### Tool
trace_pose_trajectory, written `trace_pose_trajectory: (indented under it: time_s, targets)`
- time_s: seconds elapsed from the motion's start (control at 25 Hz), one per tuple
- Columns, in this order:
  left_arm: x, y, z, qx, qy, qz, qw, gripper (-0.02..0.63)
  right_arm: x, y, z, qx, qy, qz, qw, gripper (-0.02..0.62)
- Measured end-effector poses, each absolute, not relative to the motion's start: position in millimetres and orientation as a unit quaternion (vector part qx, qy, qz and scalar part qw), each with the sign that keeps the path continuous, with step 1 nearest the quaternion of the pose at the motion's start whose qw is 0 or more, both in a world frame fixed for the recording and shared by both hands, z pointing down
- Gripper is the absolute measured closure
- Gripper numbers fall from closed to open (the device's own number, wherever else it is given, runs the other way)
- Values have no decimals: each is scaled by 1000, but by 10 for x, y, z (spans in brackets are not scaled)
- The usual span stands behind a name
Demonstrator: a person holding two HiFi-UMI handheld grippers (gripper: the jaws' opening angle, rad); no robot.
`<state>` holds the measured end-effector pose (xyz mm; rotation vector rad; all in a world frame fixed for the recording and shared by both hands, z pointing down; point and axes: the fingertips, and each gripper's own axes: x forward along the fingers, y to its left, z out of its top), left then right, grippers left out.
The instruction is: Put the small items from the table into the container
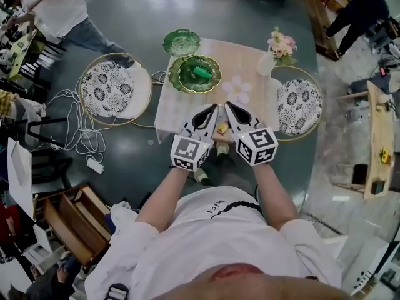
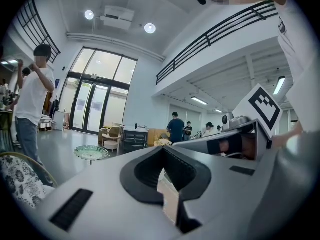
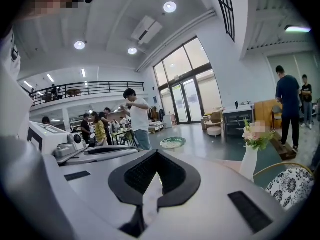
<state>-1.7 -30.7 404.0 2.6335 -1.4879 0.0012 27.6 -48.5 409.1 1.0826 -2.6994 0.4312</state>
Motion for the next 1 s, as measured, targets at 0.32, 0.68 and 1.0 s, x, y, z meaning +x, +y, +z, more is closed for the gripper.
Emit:
trace_pose_trajectory:
  time_s: [0.32,0.68,1.0]
  targets:
    - [97,-289,4412,870,-486,13,78,598,561,-391,4434,389,-901,164,105,581]
    - [223,-266,4953,872,-479,43,92,598,849,-282,5051,416,-880,195,123,580]
    - [120,-334,5373,865,-488,54,105,598,746,-392,5639,421,-868,218,148,580]
